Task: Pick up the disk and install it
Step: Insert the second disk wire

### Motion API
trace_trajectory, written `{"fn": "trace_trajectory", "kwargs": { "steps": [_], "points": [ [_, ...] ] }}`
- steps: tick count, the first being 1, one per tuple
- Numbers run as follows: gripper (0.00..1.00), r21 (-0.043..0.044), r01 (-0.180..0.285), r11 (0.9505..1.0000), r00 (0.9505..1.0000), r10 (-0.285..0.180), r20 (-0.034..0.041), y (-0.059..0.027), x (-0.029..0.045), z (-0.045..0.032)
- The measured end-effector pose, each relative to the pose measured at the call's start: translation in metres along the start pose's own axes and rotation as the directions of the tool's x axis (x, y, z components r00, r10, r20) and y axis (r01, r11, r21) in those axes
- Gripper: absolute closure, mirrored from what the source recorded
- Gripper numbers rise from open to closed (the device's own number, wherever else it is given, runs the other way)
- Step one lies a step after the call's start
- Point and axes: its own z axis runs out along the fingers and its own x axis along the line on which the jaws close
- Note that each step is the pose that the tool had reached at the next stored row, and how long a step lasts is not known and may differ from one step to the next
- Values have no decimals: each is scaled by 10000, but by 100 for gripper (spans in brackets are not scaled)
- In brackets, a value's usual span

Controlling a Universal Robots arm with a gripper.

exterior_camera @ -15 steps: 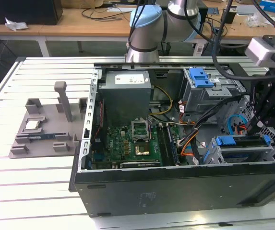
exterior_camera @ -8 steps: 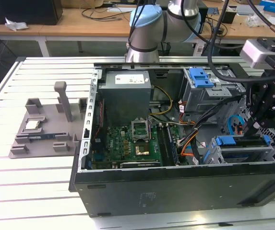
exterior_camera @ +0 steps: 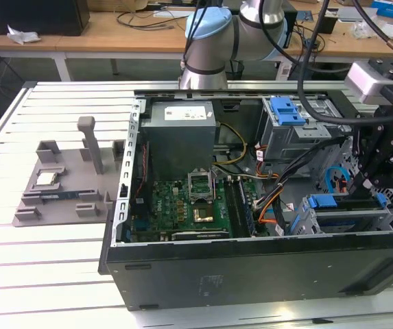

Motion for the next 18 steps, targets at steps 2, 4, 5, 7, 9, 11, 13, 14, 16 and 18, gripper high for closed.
{"fn": "trace_trajectory", "kwargs": {
  "steps": [2, 4, 5, 7, 9, 11, 13, 14, 16, 18],
  "points": [
    [89, -3, 1, 10000, 10000, -1, -1, -6, -7, 20],
    [89, -4, 1, 10000, 10000, -1, 2, -8, -13, 34],
    [89, -5, 1, 10000, 10000, -1, 3, -9, -17, 41],
    [89, -5, 1, 10000, 10000, -1, 4, -9, -26, 49],
    [89, -5, 1, 10000, 10000, -1, 6, -10, -34, 55],
    [89, -4, 1, 10000, 10000, -1, 7, -10, -41, 60],
    [89, -5, 2, 10000, 10000, -2, 12, -10, -50, 64],
    [89, -4, 2, 10000, 10000, -2, 15, -10, -53, 65],
    [89, -5, 2, 10000, 10000, -2, 21, -11, -55, 66],
    [89, -66, 2, 10000, 10000, -1, 21, -49, -34, 43]
  ]
}}
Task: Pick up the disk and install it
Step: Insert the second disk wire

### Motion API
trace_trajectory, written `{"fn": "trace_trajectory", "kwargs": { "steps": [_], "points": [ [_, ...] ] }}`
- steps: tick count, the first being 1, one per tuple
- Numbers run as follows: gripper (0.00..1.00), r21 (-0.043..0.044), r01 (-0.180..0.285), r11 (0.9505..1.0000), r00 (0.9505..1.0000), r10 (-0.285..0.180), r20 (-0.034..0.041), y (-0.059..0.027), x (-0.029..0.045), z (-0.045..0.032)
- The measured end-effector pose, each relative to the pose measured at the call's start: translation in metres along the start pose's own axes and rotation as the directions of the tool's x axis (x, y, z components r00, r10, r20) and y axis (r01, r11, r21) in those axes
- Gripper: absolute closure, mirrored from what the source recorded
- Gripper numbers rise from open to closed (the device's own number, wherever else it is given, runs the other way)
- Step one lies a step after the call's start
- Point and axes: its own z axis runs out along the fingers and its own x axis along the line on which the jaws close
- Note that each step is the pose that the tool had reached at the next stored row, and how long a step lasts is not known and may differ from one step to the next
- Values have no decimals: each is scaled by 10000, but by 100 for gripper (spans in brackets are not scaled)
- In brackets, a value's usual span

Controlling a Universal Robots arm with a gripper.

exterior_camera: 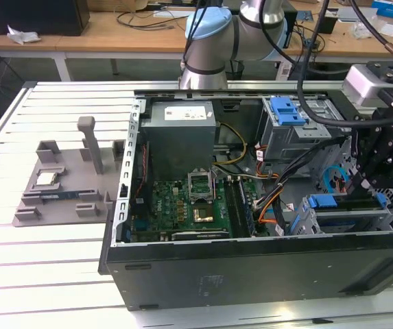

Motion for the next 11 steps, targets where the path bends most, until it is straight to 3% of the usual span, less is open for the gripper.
{"fn": "trace_trajectory", "kwargs": {
  "steps": [4, 11],
  "points": [
    [89, -11, 0, 10000, 10000, 0, 7, -3, -53, 39],
    [89, -11, 2, 10000, 10000, -2, 3, -4, -55, 94]
  ]
}}
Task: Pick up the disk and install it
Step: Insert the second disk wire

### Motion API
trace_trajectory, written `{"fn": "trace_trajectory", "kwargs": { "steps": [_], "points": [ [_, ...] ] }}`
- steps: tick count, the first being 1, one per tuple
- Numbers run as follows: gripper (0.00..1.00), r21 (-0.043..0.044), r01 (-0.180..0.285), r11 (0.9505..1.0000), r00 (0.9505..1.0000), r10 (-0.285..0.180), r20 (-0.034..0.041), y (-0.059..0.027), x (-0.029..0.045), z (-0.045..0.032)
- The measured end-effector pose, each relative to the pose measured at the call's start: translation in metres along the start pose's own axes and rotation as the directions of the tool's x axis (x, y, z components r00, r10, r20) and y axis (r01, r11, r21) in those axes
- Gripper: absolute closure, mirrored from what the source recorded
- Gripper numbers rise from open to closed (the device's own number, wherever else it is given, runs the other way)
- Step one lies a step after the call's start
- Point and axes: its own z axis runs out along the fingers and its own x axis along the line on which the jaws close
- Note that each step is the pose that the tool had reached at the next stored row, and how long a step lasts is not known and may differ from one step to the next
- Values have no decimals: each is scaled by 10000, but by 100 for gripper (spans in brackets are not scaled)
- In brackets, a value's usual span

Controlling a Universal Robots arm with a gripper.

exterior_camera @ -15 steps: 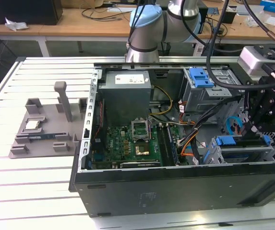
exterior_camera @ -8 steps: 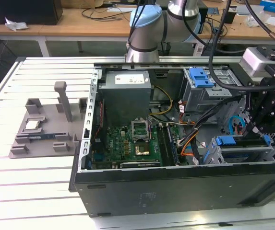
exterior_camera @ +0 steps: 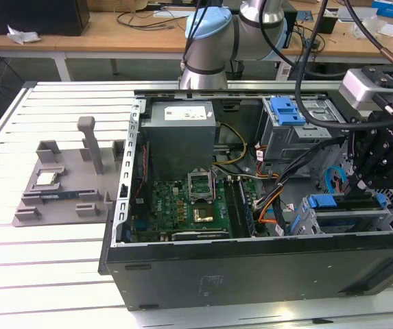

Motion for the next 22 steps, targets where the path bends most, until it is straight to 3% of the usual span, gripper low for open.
{"fn": "trace_trajectory", "kwargs": {
  "steps": [4, 6, 8, 11, 15, 18, 20, 22],
  "points": [
    [89, 0, 0, 10000, 10000, 0, 2, 2, 1, 1],
    [83, 0, -1, 10000, 10000, 1, 3, 4, 1, 2],
    [83, 0, 0, 10000, 10000, 0, 29, 6, 2, -31],
    [83, 6, -1, 10000, 10000, 1, 5, 12, 3, -147],
    [83, 18, -1, 10000, 10000, 1, 3, 25, -4, -377],
    [84, 20, -2, 10000, 10000, 2, 3, 31, -9, -479],
    [90, 21, -2, 10000, 10000, 2, 2, 34, -8, -533],
    [90, 21, -2, 10000, 10000, 2, 11, 35, -7, -562]
  ]
}}
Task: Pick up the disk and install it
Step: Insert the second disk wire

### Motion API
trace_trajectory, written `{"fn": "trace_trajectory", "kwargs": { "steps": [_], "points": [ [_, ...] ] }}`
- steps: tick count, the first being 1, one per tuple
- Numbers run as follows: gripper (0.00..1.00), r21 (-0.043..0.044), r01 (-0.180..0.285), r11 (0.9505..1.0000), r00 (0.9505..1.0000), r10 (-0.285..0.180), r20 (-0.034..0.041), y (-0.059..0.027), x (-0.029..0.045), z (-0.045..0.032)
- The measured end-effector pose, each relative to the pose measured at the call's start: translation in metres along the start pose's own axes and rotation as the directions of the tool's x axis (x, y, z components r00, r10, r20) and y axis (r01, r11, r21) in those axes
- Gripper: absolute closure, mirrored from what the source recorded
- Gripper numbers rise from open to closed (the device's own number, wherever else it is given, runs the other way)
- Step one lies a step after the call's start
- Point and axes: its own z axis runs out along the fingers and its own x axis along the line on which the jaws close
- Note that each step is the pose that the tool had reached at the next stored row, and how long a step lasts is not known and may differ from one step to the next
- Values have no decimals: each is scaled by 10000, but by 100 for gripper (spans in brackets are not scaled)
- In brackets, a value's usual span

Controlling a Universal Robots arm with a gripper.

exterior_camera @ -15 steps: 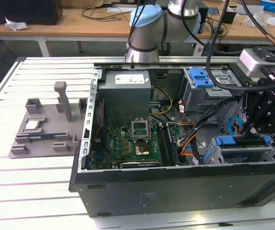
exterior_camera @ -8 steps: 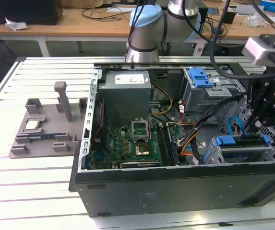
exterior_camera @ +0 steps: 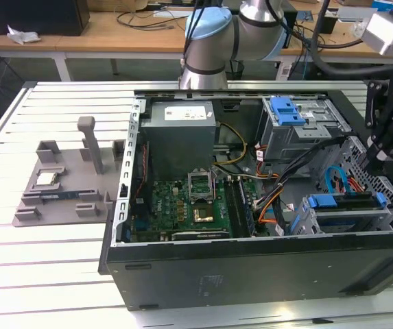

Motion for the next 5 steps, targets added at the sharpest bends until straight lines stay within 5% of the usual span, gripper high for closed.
{"fn": "trace_trajectory", "kwargs": {
  "steps": [5],
  "points": [
    [90, 0, 0, 10000, 10000, 0, 0, 0, 0, -2]
  ]
}}
